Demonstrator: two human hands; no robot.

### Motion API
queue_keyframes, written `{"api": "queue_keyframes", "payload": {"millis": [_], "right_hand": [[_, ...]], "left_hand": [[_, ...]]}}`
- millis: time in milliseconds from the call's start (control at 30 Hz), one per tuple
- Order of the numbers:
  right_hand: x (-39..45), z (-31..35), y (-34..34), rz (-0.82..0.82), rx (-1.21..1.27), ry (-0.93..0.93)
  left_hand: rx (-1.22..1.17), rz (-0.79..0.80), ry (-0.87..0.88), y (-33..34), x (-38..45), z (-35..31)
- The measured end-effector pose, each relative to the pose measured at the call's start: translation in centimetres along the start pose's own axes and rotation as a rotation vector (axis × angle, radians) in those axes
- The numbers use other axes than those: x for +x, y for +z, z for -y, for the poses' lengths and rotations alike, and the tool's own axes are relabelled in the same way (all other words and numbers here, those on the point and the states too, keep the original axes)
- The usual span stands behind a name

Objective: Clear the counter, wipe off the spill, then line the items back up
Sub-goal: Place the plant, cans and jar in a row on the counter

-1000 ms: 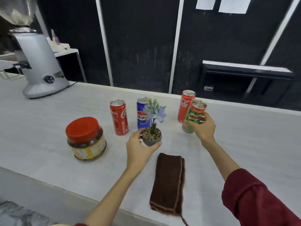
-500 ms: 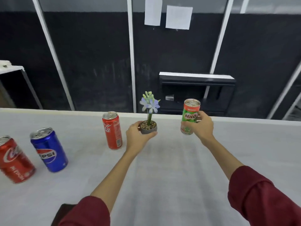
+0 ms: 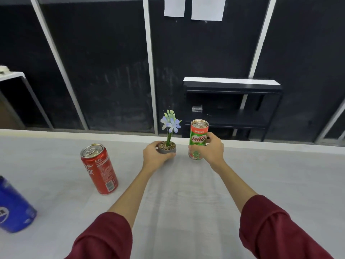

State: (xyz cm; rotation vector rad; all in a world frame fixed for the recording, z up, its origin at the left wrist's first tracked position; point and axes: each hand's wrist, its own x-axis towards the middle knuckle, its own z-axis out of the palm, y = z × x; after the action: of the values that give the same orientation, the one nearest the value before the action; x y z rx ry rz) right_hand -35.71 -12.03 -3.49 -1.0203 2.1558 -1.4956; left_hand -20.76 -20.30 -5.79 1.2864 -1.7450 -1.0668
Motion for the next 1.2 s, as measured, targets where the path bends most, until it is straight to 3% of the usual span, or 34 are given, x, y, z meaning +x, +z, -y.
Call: {"api": "queue_keyframes", "payload": {"millis": [400, 1000, 1200], "right_hand": [[2.2, -2.0, 1.7, -0.026, -0.028, 0.037], [1.5, -1.8, 1.0, 0.105, -0.029, 0.074], [-3.6, -0.2, 0.1, -0.156, 0.103, -0.008]], "left_hand": [[-0.001, 0.013, -0.01, 1.8, 3.7, 1.0], [0.043, 0.084, -0.068, 0.5, 1.7, 1.8], [0.053, 0.111, -0.131, -2.1, -4.2, 0.4]]}}
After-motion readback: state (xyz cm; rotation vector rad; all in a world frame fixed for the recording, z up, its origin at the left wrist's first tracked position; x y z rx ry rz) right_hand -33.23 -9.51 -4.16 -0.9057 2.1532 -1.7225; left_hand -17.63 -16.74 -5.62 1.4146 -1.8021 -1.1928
